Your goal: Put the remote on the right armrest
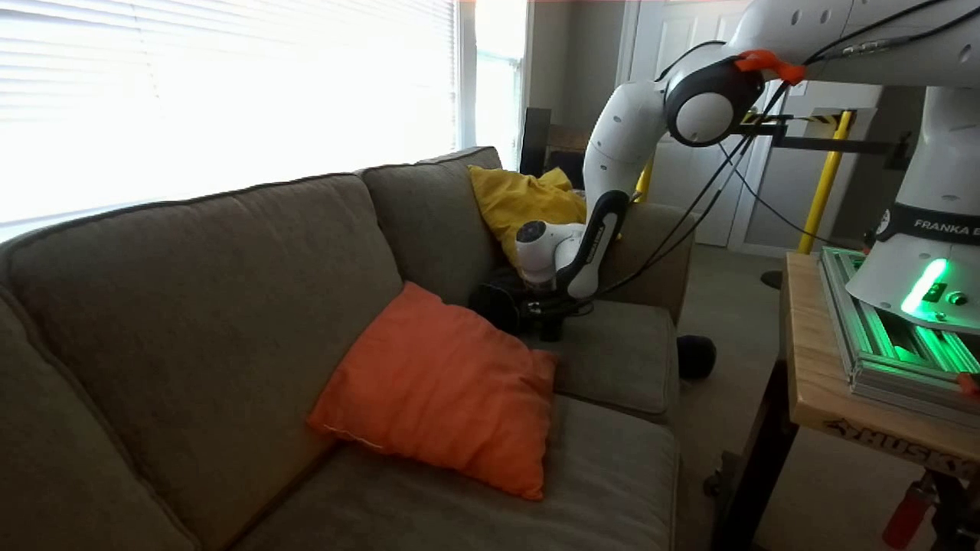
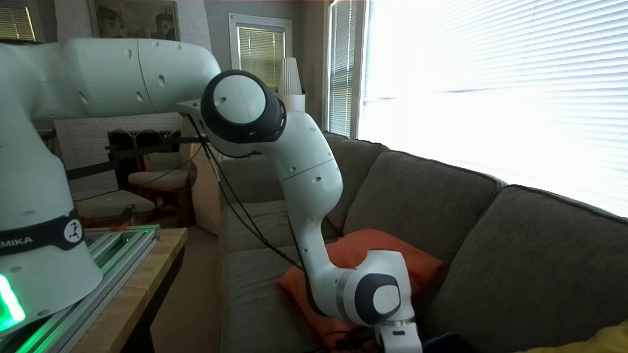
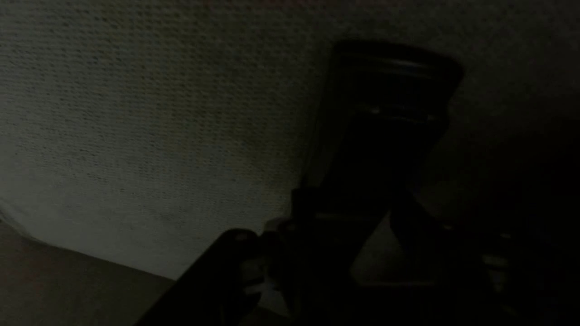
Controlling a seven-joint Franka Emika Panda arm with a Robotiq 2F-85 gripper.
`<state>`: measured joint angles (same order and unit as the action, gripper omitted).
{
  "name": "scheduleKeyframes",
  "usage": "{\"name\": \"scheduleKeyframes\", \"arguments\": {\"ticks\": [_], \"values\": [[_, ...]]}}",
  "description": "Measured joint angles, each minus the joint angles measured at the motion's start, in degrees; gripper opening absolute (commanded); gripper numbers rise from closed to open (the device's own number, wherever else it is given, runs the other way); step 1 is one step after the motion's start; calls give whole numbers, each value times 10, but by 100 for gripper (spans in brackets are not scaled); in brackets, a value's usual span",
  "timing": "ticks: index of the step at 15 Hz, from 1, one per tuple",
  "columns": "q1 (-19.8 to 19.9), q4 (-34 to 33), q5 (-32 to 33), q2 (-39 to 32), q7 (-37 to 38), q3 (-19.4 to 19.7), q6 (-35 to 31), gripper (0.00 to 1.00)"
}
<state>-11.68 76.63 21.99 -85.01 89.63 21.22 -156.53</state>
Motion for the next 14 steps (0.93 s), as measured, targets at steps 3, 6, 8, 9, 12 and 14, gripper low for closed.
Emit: {"name": "scheduleKeyframes", "arguments": {"ticks": [3,6,8,9,12,14], "values": [[-47,16,16,2,-25,11,0,25],[-78,31,21,8,-29,19,0,25],[-89,46,21,19,-29,23,0,25],[-92,54,20,26,-28,24,0,25],[-101,87,6,52,-24,35,-1,25],[-108,114,-8,72,-21,46,-3,50]]}}
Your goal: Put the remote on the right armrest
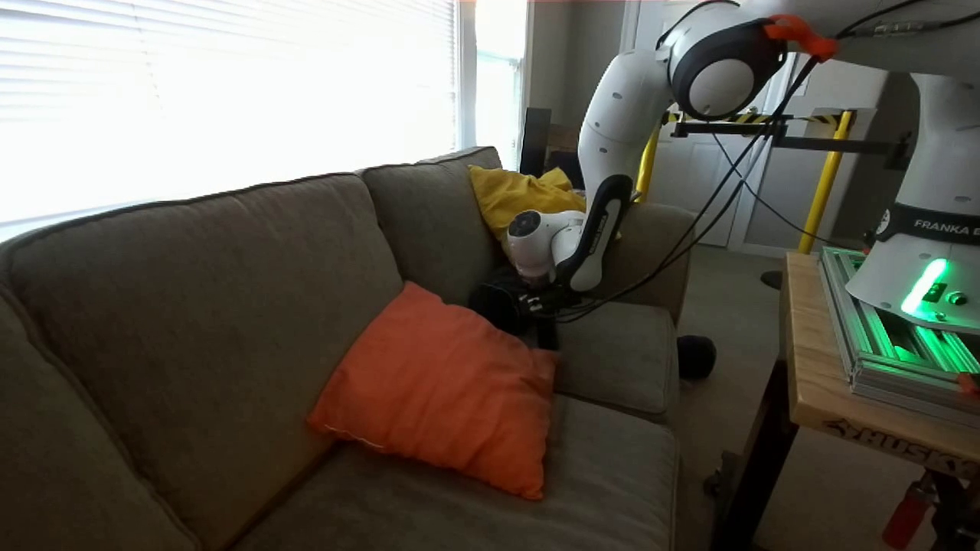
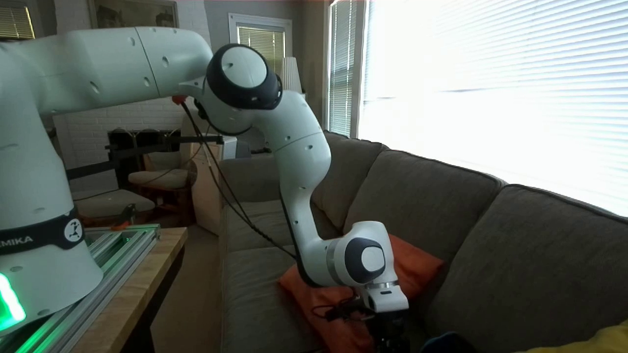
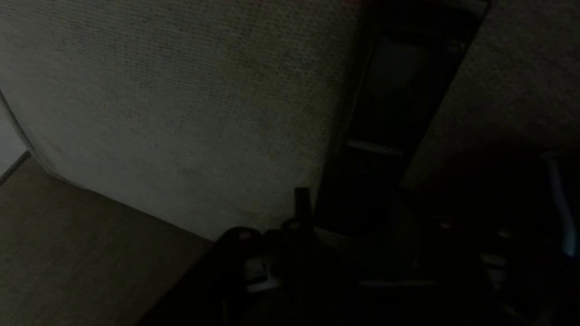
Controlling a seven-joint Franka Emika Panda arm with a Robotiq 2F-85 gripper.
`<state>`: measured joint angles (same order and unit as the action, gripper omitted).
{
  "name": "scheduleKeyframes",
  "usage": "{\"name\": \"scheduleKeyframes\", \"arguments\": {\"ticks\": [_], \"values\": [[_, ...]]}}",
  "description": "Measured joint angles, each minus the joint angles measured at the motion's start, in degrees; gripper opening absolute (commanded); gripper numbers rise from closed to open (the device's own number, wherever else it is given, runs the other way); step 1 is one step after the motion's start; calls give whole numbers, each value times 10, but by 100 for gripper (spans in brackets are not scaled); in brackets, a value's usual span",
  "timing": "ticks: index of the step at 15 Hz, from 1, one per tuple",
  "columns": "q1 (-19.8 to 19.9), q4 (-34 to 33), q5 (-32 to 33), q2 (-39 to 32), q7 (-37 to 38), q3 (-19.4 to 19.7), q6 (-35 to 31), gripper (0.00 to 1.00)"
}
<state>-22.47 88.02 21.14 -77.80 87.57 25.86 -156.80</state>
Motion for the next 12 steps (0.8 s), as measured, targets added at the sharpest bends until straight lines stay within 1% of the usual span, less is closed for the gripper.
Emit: {"name": "scheduleKeyframes", "arguments": {"ticks": [1,3,4,5,7,8,12], "values": [[-1,12,-2,9,0,3,0,58],[0,27,-4,23,-5,2,-1,57],[1,30,-5,25,-8,0,-1,83],[3,31,-7,25,-10,-3,-3,83],[6,32,-13,23,-12,-15,-7,95],[7,32,-19,21,-13,-21,-10,99],[5,18,-42,-6,-13,-34,-45,100]]}}
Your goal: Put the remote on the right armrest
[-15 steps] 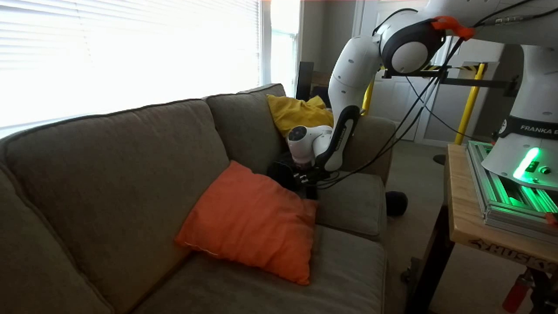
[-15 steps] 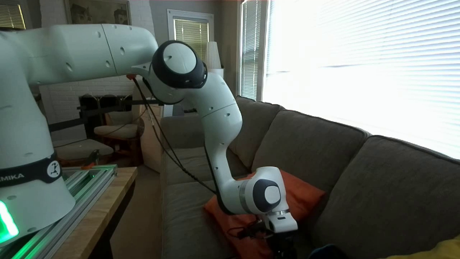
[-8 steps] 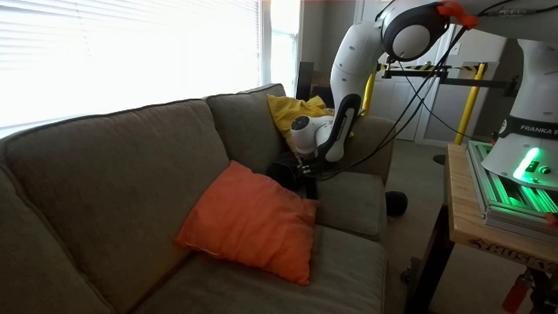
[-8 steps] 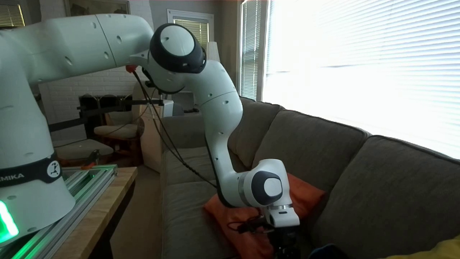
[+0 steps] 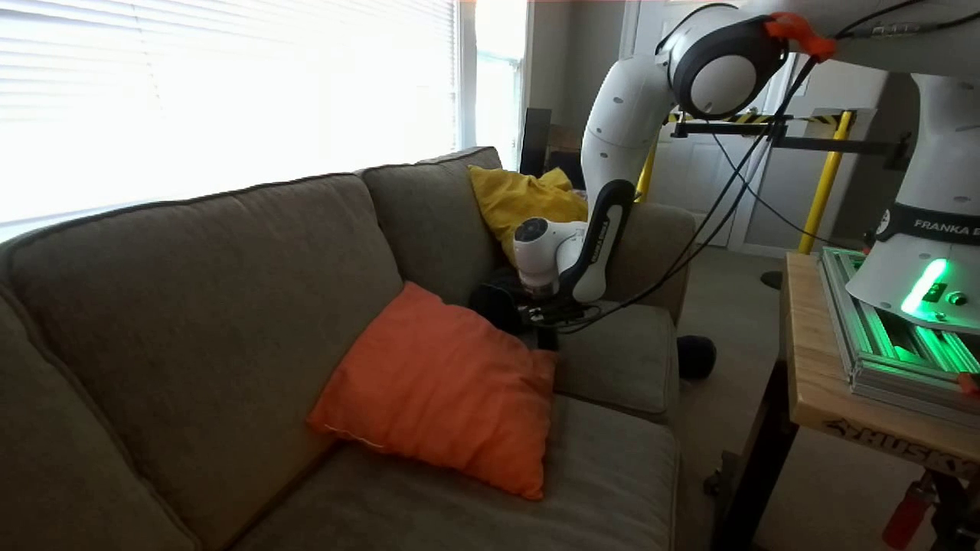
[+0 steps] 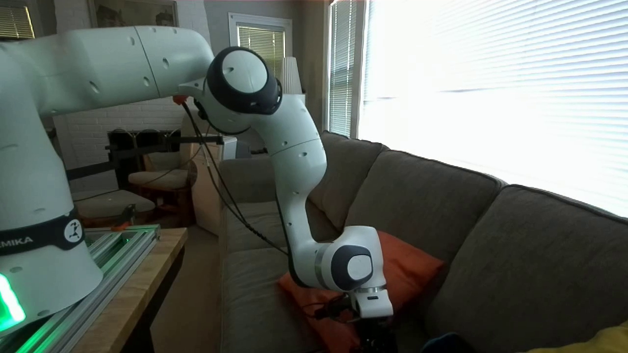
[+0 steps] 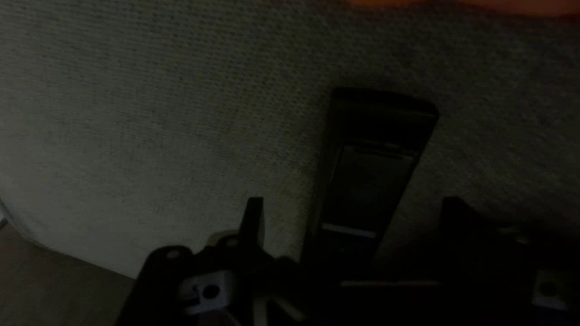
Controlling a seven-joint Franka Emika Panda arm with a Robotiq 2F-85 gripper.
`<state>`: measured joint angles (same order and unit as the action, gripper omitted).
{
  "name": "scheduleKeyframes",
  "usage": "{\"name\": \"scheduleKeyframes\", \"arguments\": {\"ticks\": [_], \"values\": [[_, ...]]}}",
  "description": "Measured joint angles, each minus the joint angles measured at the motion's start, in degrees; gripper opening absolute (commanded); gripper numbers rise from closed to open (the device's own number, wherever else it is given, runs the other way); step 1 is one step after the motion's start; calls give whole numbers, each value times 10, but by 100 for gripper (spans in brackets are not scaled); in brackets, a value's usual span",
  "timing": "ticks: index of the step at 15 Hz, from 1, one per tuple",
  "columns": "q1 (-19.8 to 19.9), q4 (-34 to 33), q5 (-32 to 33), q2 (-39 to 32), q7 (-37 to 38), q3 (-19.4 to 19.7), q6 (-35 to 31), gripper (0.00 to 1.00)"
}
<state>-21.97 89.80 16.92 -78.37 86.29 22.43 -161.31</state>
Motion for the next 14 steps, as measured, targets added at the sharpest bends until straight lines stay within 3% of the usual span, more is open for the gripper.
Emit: {"name": "scheduleKeyframes", "arguments": {"ticks": [6,7,8,11,14], "values": [[5,-54,-30,-60,-13,1,-46,100],[7,-65,-35,-68,-18,1,-46,90],[11,-70,-31,-71,-19,-1,-46,74],[24,-72,-20,-67,-19,-9,-46,51],[33,-76,-18,-67,-19,-10,-46,35]]}}
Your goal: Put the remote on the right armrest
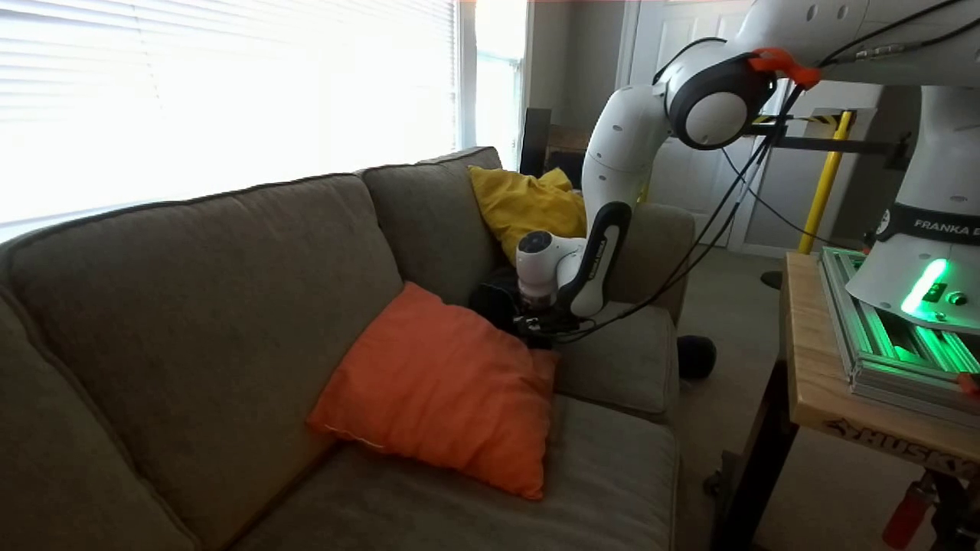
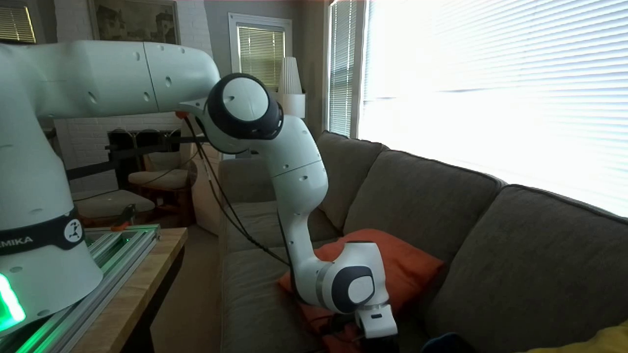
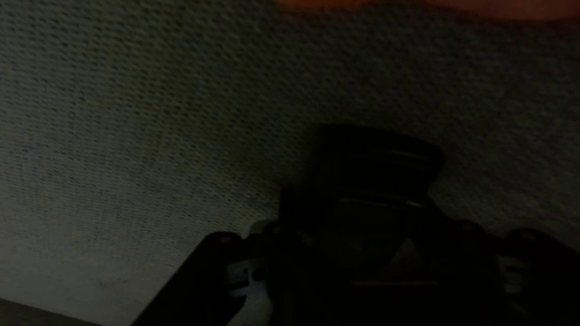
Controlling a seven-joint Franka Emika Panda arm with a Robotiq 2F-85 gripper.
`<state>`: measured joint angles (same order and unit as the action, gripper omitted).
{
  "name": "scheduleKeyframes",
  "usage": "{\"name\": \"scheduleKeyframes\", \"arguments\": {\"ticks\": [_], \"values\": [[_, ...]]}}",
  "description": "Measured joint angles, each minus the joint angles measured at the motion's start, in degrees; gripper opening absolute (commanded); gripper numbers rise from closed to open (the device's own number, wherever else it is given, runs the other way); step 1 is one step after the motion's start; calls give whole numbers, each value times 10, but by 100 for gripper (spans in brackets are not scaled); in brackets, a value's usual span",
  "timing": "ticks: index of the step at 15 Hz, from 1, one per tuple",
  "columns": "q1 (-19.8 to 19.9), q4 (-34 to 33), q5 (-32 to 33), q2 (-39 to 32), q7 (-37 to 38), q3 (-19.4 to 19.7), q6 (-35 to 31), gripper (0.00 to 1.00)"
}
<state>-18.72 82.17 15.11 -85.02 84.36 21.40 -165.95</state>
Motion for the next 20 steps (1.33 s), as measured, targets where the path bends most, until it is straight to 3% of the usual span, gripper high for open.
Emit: {"name": "scheduleKeyframes", "arguments": {"ticks": [6,10,16,20], "values": [[5,2,-11,1,2,0,-1,35],[-1,41,-29,15,39,8,-20,35],[-75,160,-137,50,80,45,-43,35],[-131,238,-151,92,81,91,-39,35]]}}
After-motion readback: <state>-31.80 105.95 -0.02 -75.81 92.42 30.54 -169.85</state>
